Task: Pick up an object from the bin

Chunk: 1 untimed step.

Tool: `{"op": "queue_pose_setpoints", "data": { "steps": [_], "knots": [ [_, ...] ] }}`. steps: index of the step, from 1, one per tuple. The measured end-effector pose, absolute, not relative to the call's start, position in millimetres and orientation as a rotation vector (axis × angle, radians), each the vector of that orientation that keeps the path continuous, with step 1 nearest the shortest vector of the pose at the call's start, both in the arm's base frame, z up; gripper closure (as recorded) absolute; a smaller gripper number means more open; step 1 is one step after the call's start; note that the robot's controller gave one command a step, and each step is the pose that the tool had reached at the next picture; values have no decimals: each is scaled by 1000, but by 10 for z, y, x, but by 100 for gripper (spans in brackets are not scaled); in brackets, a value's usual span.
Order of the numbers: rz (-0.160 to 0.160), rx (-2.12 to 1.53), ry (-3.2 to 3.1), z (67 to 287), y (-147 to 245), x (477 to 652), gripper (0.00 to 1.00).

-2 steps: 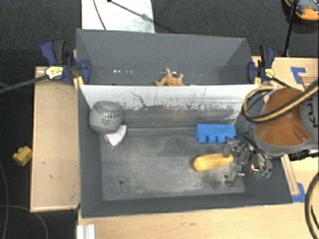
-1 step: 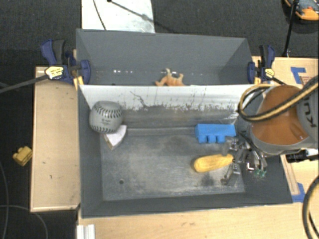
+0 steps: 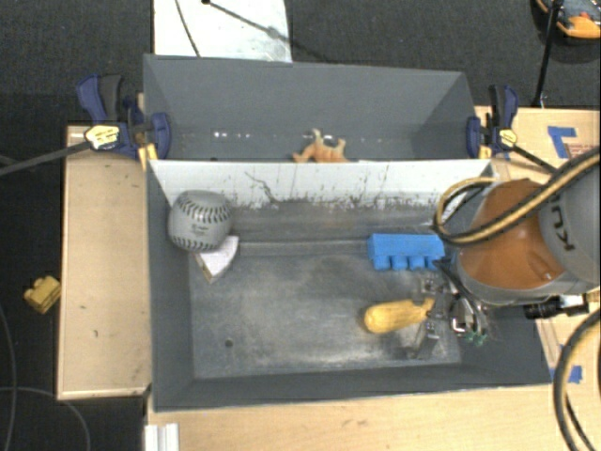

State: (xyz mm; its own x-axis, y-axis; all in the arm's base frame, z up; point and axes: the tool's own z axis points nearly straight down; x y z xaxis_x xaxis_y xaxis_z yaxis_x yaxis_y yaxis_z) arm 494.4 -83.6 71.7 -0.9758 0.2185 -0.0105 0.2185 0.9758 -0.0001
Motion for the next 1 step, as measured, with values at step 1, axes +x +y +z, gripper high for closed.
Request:
{"op": "queue_pose_setpoints", "data": {
  "steps": [1],
  "knots": [
    [-1, 253, 3128, 709, -734, 5034, 100]
  ]
}}
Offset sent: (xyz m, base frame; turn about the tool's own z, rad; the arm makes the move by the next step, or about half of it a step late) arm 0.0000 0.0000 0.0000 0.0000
